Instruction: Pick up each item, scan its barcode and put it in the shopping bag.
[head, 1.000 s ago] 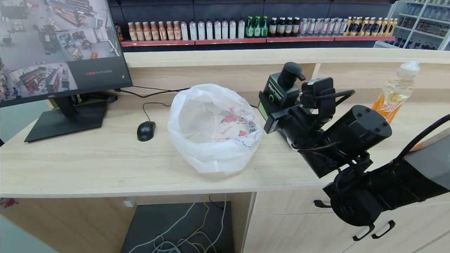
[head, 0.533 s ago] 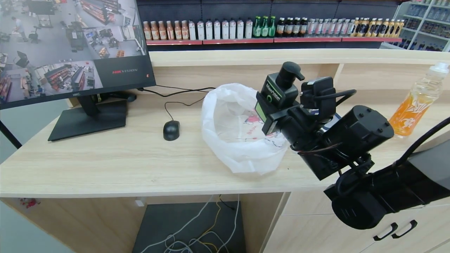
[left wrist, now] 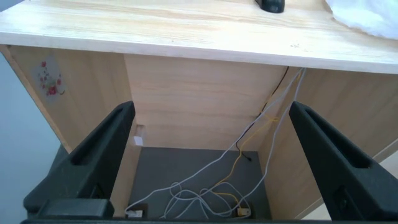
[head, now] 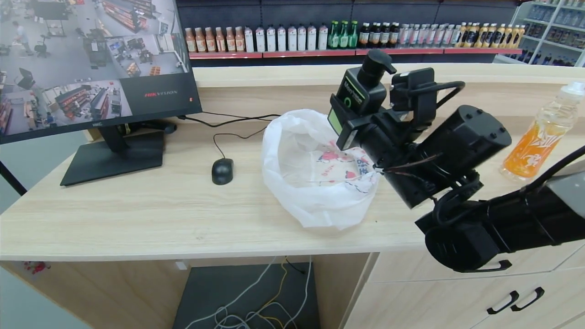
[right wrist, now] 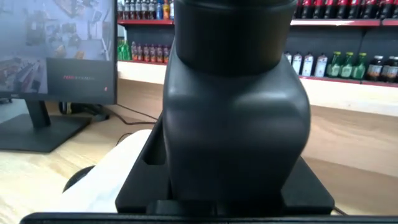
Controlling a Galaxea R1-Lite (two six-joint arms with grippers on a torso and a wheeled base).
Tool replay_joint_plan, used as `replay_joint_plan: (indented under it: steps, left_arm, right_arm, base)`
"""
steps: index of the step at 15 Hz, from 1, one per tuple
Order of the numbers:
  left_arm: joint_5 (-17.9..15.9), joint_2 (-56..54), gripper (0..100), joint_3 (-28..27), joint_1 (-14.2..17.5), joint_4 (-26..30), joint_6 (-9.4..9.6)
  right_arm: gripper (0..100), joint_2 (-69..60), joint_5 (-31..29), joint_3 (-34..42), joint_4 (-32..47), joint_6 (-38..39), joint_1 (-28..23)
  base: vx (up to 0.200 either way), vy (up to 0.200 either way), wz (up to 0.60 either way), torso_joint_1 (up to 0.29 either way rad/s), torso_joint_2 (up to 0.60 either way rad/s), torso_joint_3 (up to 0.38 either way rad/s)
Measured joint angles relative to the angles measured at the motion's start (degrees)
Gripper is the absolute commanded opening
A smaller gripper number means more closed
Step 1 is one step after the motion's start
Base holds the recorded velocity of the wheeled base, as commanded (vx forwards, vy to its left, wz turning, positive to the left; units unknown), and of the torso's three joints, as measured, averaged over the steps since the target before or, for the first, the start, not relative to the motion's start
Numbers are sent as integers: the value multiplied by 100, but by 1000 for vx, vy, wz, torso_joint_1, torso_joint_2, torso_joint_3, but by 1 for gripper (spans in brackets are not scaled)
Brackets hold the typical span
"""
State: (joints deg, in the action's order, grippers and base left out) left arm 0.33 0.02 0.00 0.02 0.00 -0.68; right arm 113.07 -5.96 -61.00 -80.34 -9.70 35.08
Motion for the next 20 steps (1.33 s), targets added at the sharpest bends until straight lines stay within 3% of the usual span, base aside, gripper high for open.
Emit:
replay_joint_plan:
  steps: [3,6,14,20]
  left_arm:
    - [0,0,100,0,5,0,2]
    - [-1,0,100,0,5,0,2]
    - [-1,0,100,0,5,0,0]
    - [0,0,100,0,5,0,0]
  right_arm:
    - [0,9,-11,-772,1041,16,33]
    - [0,201,-11,-1570,1597,34,52]
    - [0,827,-39,-1819,1653,45,85]
    - [0,1223,-101,-1841,1697,555,41]
  base:
    - [0,0,0,0,0,0]
    - [0,0,0,0,0,0]
    - [0,0,0,0,0,0]
    - [0,0,0,0,0,0]
